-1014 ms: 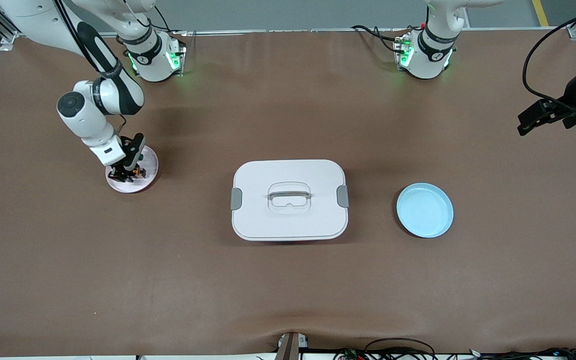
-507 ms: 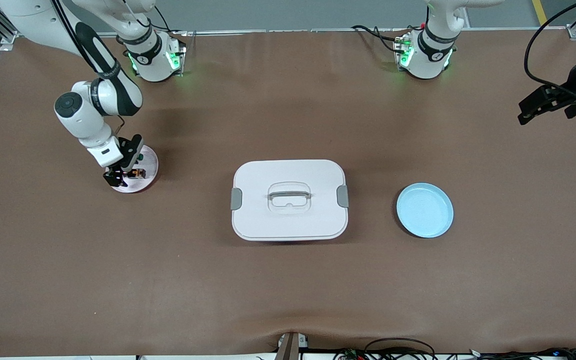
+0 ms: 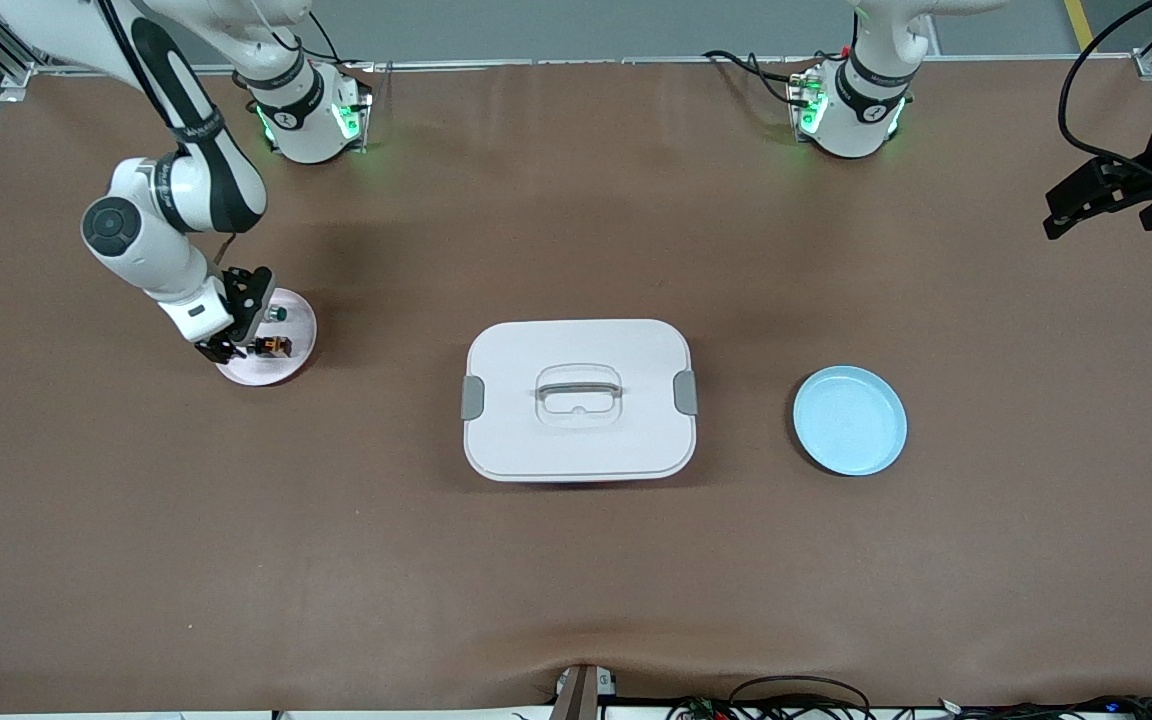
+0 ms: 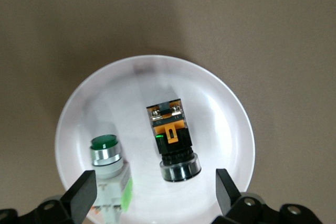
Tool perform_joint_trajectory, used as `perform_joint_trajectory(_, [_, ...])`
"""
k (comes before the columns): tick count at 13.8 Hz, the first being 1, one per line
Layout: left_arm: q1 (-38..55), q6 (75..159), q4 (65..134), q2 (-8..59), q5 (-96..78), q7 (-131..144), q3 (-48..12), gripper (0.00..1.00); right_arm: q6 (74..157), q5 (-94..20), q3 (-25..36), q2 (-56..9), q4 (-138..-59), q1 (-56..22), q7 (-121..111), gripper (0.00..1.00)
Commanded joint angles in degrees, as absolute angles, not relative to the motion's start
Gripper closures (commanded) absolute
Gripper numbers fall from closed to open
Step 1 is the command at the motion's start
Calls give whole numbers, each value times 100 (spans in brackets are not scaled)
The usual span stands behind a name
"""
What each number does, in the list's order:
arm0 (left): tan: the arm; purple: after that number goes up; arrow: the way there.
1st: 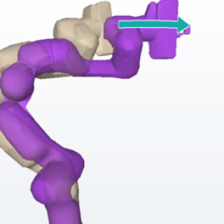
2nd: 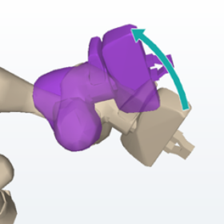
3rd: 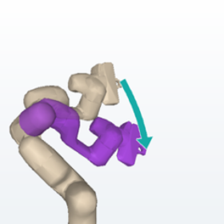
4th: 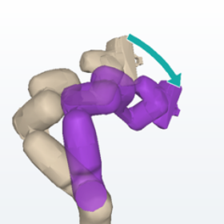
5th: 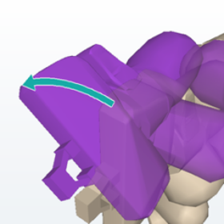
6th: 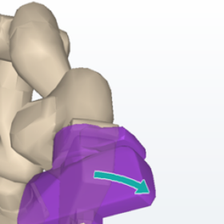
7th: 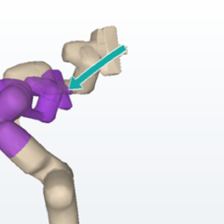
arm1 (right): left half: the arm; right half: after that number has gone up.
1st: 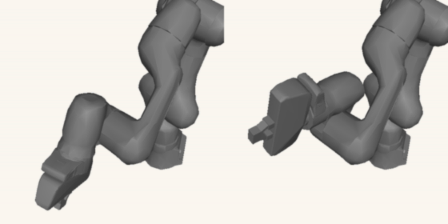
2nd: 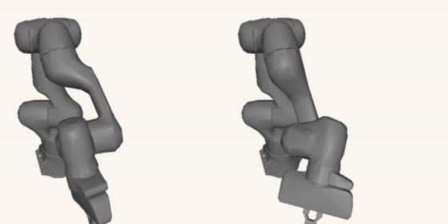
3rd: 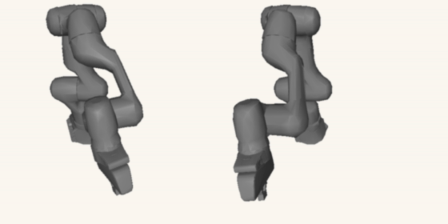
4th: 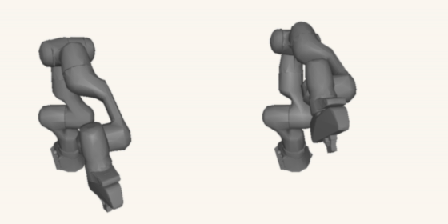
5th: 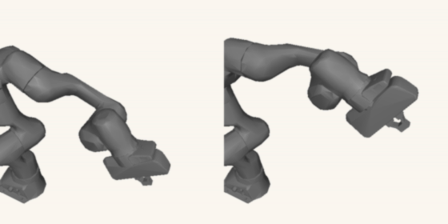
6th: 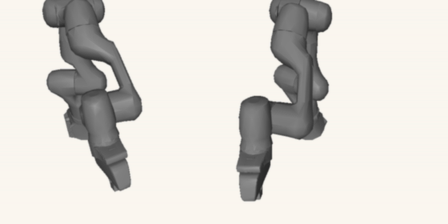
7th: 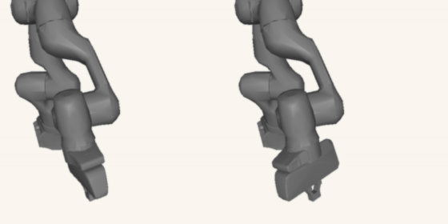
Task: Transfer orange switch to right arm and place
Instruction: 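Open the right gripper and raise it away from the plate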
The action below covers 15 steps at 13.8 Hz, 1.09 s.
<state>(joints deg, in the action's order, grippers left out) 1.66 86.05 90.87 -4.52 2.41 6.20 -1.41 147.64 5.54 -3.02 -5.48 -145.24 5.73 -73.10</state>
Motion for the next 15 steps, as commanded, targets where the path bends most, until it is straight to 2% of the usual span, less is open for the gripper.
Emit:
perform_joint_trajectory(1, [167, 8473, 8921, -361, 149, 553, -114, 0, 13689, 624, -351, -255, -14030, 475, -7058, 0])
perform_joint_trajectory(5, [219, 8473, 8824, -360, 149, 510, -123, 0, 11966, 624, -352, -307, -12695, 440, -7058, 0])
perform_joint_trajectory(7, [229, 8473, 8815, -360, 141, 501, -132, 0, 11428, 633, -352, -325, -12149, 404, -7058, 0])
perform_joint_trajectory(12, [229, 8473, 8815, -360, 132, 483, -132, 0, 10785, 668, -343, -334, -11375, 404, -5971, 0])
perform_joint_trajectory(15, [237, 8473, 8824, -352, 141, 483, -132, 0, 10434, 677, -352, -325, -11093, 387, -4409, 0])
